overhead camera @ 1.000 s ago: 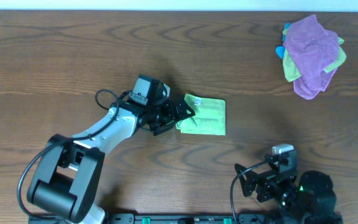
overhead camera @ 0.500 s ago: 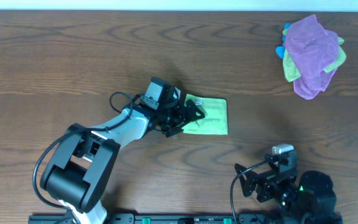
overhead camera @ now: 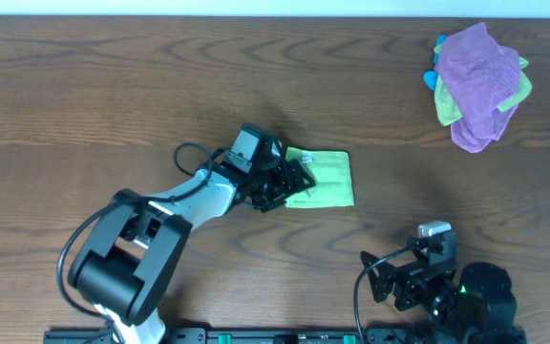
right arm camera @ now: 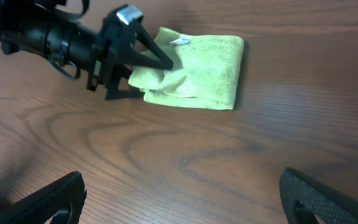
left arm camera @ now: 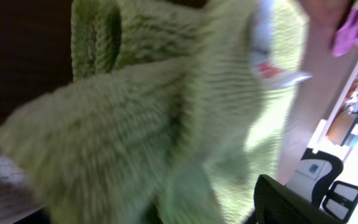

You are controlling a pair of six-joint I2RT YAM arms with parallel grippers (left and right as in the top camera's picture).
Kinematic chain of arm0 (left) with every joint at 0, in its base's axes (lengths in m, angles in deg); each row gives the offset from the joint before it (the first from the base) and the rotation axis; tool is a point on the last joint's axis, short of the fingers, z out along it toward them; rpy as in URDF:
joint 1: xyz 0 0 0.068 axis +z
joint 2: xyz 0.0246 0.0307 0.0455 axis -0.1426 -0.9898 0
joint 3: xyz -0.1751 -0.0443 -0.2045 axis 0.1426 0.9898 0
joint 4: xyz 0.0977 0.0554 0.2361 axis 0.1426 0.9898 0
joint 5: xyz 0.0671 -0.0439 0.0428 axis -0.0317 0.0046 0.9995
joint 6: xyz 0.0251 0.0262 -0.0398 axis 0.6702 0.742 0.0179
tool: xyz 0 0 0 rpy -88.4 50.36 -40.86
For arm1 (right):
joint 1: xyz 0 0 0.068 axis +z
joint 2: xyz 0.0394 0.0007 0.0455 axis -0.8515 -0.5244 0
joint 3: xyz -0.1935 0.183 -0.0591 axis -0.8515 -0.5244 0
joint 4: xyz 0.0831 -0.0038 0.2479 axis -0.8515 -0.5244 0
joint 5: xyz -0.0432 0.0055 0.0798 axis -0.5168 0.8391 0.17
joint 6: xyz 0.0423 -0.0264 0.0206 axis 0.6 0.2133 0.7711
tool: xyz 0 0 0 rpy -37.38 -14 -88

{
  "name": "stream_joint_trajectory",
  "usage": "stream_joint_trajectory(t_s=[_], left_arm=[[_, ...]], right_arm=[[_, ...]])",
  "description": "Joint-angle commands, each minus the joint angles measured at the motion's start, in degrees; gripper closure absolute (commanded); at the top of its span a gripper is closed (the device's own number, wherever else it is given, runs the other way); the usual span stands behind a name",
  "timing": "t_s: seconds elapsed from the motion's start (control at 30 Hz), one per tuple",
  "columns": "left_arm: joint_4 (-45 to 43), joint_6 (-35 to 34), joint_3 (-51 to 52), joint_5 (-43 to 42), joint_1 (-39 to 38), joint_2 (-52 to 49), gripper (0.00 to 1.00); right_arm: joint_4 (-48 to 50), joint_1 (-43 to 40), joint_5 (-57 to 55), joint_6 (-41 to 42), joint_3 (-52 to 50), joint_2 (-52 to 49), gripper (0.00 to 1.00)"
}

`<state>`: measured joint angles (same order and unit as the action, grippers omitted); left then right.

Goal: Fold the cloth
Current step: 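Grasp the folded green cloth's left edge with the left gripper, then lift the folded cloth with the left gripper and carry it to the upper left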

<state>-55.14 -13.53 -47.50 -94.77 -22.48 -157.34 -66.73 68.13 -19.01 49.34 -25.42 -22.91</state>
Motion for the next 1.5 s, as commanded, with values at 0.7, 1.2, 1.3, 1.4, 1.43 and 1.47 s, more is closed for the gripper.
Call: stream_joint_trajectory(t_s=[0.7,1.2,1.3,1.4,1.43,1.47], left_arm=[[-10.29,6.51,0.46,-2.93,-1.29,-6.25,0.94],[-4.22,6.23,-16.63,-14.62,14.14,-6.01,0.94],[-0.44,6.21,-21.97,-14.78,17.57,-6.01,0.94],[1.07,6.21,-26.4,-14.71,20.72,-6.03,0.94],[1.57,6.21,-27.89,-14.45,21.86,-6.03,0.94],[2.01,6.21,-29.05,-14.05,22.84,-6.03,0.94]], right_arm=[[-0.09,-0.42,-0.22,0.63,-0.35,0.48,0.01],[-0.09,-0.42,-0.22,0.63,-0.35,0.48,0.01],[-0.09,-0.42,-0.22,0.63,-0.35,0.48,0.01],[-0.09,-0.42,-0.22,0.63,-0.35,0.48,0.01],[-0.09,-0.42,-0.22,0.63,-0.35,0.48,0.01],[-0.09,-0.42,-0.22,0.63,-0.35,0.48,0.01]])
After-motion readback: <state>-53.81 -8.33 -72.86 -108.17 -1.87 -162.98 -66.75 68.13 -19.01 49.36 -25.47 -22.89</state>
